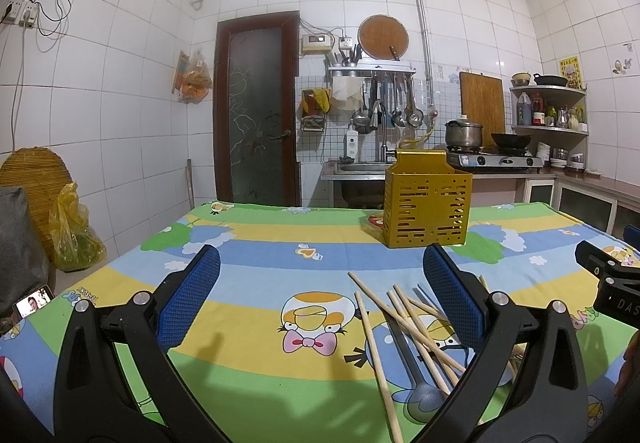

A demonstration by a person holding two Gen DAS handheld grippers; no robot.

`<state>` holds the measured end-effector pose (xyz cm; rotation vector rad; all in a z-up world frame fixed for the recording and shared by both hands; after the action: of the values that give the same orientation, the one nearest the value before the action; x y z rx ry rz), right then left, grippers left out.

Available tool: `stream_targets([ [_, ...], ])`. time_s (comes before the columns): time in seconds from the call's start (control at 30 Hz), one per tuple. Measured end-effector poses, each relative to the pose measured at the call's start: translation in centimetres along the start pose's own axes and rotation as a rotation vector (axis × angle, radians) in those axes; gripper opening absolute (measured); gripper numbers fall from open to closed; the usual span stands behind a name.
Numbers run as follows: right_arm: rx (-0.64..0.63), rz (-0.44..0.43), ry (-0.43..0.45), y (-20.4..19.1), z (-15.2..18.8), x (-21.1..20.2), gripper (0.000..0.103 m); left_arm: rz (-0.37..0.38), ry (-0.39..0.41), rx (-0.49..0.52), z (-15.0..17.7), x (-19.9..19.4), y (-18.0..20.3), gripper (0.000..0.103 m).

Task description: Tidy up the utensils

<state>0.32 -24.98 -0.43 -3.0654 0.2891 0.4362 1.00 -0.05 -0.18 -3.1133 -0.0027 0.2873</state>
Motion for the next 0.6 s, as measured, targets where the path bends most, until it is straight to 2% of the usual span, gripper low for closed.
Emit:
stream_targets([
  [0.6,-0.008,0.012,-0.009,0.21,0.39,0.06,0.099,0.0,-0.003,0.003,0.5,0.16,0.27,0.098],
])
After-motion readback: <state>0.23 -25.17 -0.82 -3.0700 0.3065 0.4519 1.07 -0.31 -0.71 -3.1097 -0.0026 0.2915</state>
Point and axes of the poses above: each gripper's, at about its wrist camera, not at the fingertips, and x roughly the way its jaws point, y to its right, z to its underside, the point moved 1 cm from there along x, roughly the way its jaws point, and after that the axes turned 1 degree about -y, right-handed, at the moved point
